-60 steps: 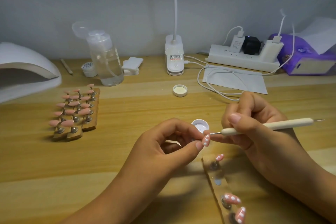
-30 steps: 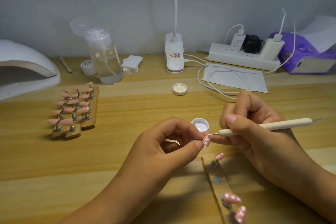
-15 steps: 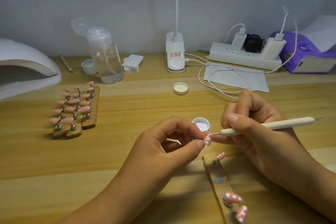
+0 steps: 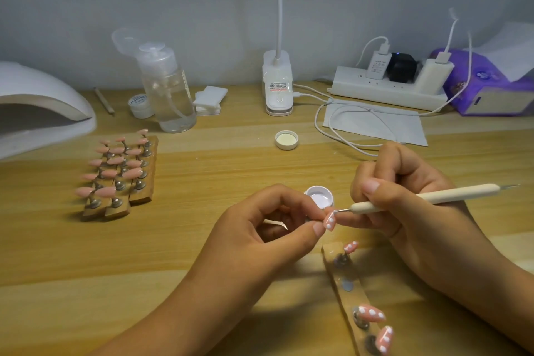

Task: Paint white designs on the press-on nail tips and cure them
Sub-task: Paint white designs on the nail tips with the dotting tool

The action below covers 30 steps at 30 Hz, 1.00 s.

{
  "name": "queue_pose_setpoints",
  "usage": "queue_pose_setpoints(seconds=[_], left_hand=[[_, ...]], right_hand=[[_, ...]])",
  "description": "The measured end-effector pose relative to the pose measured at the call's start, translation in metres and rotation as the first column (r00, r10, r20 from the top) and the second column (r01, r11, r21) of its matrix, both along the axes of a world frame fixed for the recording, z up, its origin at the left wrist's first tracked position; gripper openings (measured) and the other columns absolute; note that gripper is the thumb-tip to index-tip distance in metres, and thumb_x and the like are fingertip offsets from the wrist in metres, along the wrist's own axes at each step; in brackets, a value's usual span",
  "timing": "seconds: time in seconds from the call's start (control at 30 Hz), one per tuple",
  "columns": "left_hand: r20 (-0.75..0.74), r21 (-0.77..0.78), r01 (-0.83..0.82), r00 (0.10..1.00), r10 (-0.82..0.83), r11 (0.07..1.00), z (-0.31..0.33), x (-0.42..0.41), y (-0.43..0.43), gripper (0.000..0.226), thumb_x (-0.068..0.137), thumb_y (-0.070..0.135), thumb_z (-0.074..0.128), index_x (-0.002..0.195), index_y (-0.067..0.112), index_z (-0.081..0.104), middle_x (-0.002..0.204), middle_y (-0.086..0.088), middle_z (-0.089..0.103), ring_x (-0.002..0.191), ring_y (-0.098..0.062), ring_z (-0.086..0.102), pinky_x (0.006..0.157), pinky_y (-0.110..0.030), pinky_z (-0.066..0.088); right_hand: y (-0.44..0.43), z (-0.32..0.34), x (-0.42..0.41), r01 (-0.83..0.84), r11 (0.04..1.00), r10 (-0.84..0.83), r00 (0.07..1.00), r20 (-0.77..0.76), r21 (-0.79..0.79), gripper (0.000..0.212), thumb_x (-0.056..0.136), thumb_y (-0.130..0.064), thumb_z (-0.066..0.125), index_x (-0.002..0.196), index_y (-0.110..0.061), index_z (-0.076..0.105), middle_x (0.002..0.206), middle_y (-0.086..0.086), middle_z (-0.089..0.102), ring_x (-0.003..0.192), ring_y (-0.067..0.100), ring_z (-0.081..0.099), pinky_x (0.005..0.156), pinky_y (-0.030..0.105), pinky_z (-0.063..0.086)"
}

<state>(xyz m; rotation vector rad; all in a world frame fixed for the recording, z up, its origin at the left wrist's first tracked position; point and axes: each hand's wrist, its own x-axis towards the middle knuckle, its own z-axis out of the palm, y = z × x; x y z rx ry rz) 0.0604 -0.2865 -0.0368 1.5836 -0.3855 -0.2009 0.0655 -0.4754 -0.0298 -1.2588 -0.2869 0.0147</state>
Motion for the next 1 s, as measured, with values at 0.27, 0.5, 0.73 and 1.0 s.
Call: queue_pose_setpoints(seconds=[0.27,0.5,0.73,1.0], left_hand=[[0.02,0.009,0.01,1.0,-0.01,1.0,-0.0012,0.0006,0.0004,0.006,0.074,0.029,0.075,0.078,0.025,0.072,0.081,-0.006,0.066,0.067,-0.003,0.054,0.061,-0.01,0.042],[0.014,0.01,0.004,1.0,-0.004,1.0,-0.0017,0.0007,0.0002,0.005,0.074,0.024,0.074,0.079,0.023,0.072,0.084,-0.011,0.066,0.068,-0.004,0.054,0.061,-0.011,0.043],[0.028,0.01,0.016,0.999,-0.016,1.0,-0.0023,0.0009,0.0008,0.011,0.071,0.033,0.074,0.079,0.025,0.072,0.084,-0.012,0.065,0.067,-0.004,0.054,0.061,-0.011,0.043],[0.021,0.011,0.013,1.0,-0.013,1.0,-0.0013,0.0003,0.0005,0.003,0.075,0.024,0.073,0.078,0.025,0.072,0.083,-0.01,0.065,0.066,-0.003,0.052,0.059,-0.01,0.041]], right_hand=[[0.0002,-0.0002,0.0003,0.0,1.0,0.0,1.0,-0.007,0.018,0.018,0.071,-0.016,0.066,0.061,-0.018,0.052,0.06,0.001,0.048,0.053,0.008,0.048,0.061,0.03,0.058],[0.0003,-0.0002,0.0002,-0.009,0.999,0.01,1.0,-0.006,0.041,0.017,0.072,-0.015,0.066,0.061,-0.018,0.054,0.061,-0.001,0.052,0.055,0.006,0.056,0.061,0.029,0.058],[-0.0003,0.0004,-0.0009,-0.019,1.0,0.019,1.0,0.0,0.005,0.018,0.071,-0.015,0.066,0.061,-0.019,0.052,0.061,-0.001,0.051,0.054,0.006,0.05,0.062,0.028,0.057],[0.0037,0.006,-0.0013,0.025,0.998,-0.022,0.998,-0.054,0.061,0.02,0.069,-0.013,0.066,0.057,-0.017,0.051,0.058,0.002,0.046,0.051,0.007,0.05,0.058,0.028,0.057]])
